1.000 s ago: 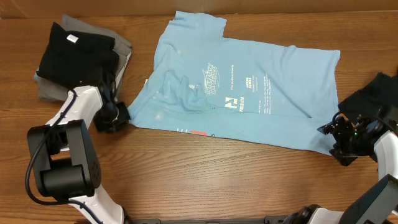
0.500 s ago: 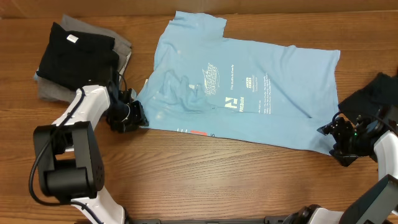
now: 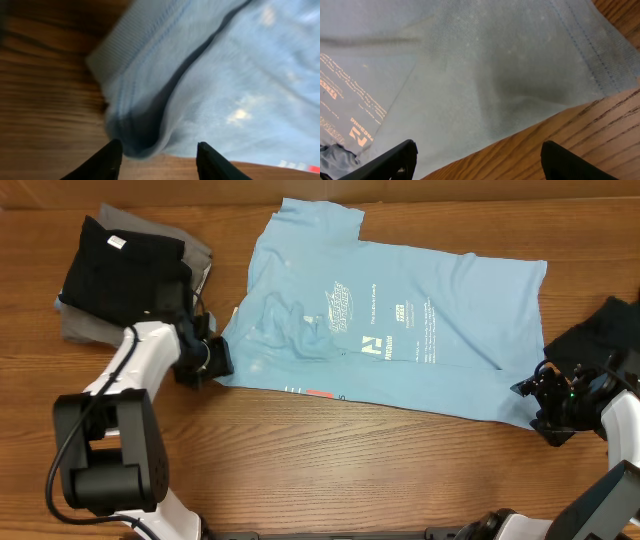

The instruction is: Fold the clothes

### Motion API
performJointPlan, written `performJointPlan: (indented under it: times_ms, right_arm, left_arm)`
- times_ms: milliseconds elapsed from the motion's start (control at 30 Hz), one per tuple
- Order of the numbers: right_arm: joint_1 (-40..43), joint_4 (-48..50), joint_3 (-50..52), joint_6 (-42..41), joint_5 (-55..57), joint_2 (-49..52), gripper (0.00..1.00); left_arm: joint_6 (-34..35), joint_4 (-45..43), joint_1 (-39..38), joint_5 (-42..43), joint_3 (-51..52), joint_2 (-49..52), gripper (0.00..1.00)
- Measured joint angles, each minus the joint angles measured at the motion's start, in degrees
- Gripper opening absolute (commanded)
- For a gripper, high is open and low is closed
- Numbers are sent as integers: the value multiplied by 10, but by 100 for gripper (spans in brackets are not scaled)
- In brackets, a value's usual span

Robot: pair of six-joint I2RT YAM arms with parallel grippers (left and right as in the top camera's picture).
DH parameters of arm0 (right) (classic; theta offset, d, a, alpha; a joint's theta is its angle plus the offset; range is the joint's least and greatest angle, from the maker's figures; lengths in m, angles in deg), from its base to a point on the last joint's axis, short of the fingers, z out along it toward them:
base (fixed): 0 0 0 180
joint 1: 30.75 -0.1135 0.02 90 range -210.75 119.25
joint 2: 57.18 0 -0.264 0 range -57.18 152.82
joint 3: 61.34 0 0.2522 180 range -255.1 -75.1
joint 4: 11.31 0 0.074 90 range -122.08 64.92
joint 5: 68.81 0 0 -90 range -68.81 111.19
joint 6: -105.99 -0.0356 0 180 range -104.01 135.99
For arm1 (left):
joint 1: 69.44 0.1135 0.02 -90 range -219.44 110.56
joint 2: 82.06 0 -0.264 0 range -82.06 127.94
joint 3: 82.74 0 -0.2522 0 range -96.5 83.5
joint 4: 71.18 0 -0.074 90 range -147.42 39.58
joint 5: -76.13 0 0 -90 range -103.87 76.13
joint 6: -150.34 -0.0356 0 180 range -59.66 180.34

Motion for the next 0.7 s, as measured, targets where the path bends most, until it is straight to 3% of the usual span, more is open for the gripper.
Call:
performJointPlan:
  times_ms: [67, 133, 167, 400, 567, 700]
  right_arm:
    - [0, -1, 0, 0, 0, 0, 82]
    - [0, -1, 0, 0, 0, 0, 82]
    - [0, -2, 0, 0, 0, 0, 82]
    - [0, -1, 0, 0, 2, 0, 79]
    - [0, 23, 0, 5, 1, 0, 58]
    - [-5, 55, 0, 3, -1, 0, 58]
  left_arm:
    - [2, -15, -9, -10, 19, 9, 38]
    - [7, -21, -13, -16, 23, 9, 8]
    - [12, -24, -14, -20, 23, 9, 4]
    - [61, 60, 4, -75, 19, 9, 4]
    - [79, 90, 67, -116, 18, 11, 4]
    - [80, 87, 100, -115, 18, 11, 6]
